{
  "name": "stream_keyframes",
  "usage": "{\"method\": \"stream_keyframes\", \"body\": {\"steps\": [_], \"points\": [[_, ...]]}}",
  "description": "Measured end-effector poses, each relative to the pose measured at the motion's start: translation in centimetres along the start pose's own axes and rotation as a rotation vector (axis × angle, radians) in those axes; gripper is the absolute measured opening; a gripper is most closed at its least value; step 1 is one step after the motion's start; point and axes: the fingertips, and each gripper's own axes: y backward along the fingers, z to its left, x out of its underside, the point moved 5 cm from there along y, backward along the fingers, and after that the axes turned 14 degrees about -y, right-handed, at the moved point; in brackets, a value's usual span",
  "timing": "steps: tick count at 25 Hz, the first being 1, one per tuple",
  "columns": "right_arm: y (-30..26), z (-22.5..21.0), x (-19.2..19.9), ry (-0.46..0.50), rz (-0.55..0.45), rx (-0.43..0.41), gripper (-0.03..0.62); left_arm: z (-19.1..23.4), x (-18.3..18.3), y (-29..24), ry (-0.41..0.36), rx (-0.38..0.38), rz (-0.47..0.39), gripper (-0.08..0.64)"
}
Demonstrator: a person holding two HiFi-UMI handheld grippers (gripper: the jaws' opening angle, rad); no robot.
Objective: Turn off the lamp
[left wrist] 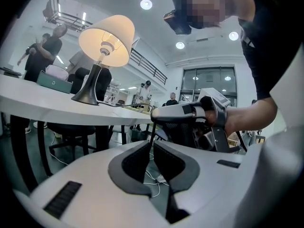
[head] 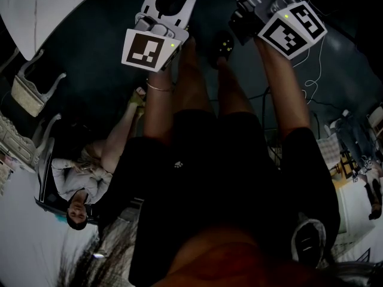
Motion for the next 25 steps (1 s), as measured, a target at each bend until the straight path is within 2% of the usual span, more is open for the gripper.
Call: {"method": "stream_keyframes", "body": {"steps": [6, 12, 15, 25], "points": [[0.0, 0.2, 0.0, -0.015, -0.005, -0.014, 0.009, 0.4, -0.4, -1.0, -0.004, 0.004, -0.001, 0.011], [0.1, 0.4, -0.2, -0.025, -0.014, -0.025, 0.009, 0.1, -0.3, -1.8, -0.047, 0.041, 0.015, 0.012], [0.3, 0.4, -0.4, -0.025, -0.016, -0.025, 0.009, -0.1, -0.3, -2.1, -0.042, 0.053, 0.019, 0.055], [0.3, 0.6, -0.2, -0.044, -0.016, -0.040, 0.009, -0.4, -0.6, -2.9, -0.063, 0.072, 0.012, 0.054]]}}
